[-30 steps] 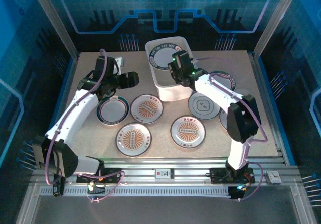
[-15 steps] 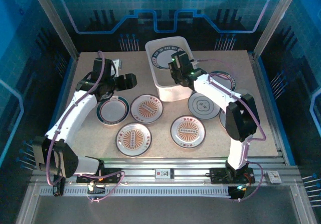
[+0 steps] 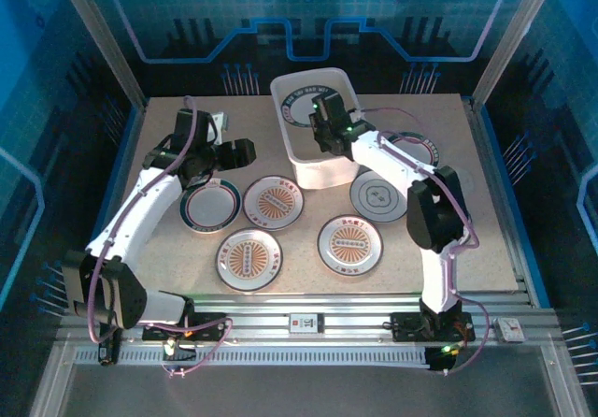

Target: Place the plates into the plastic bin on the countertop

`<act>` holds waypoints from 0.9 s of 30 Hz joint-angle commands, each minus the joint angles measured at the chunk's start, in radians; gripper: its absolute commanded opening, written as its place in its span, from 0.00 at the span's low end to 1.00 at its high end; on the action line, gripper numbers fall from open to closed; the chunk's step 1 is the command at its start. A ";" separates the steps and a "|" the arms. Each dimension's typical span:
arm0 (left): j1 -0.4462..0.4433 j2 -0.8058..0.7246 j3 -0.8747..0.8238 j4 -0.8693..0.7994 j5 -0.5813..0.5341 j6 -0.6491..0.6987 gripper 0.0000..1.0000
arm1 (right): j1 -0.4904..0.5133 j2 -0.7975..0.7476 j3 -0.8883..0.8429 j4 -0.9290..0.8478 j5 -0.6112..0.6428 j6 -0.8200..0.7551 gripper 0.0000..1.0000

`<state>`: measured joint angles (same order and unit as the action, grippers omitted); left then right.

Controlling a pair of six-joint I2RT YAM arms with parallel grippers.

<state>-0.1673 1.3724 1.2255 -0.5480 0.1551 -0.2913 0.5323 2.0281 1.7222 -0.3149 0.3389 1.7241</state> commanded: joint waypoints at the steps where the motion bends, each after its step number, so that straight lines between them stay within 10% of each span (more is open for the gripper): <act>1: 0.011 0.011 -0.007 -0.010 0.022 0.026 0.82 | -0.008 0.037 0.061 -0.013 0.045 0.020 0.00; 27: 0.014 0.067 0.019 -0.069 -0.011 0.037 0.82 | -0.038 0.236 0.117 0.023 -0.021 0.074 0.00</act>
<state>-0.1635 1.4296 1.2259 -0.5823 0.1532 -0.2775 0.5072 2.2395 1.8030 -0.3210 0.3122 1.7668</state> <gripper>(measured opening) 0.820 0.060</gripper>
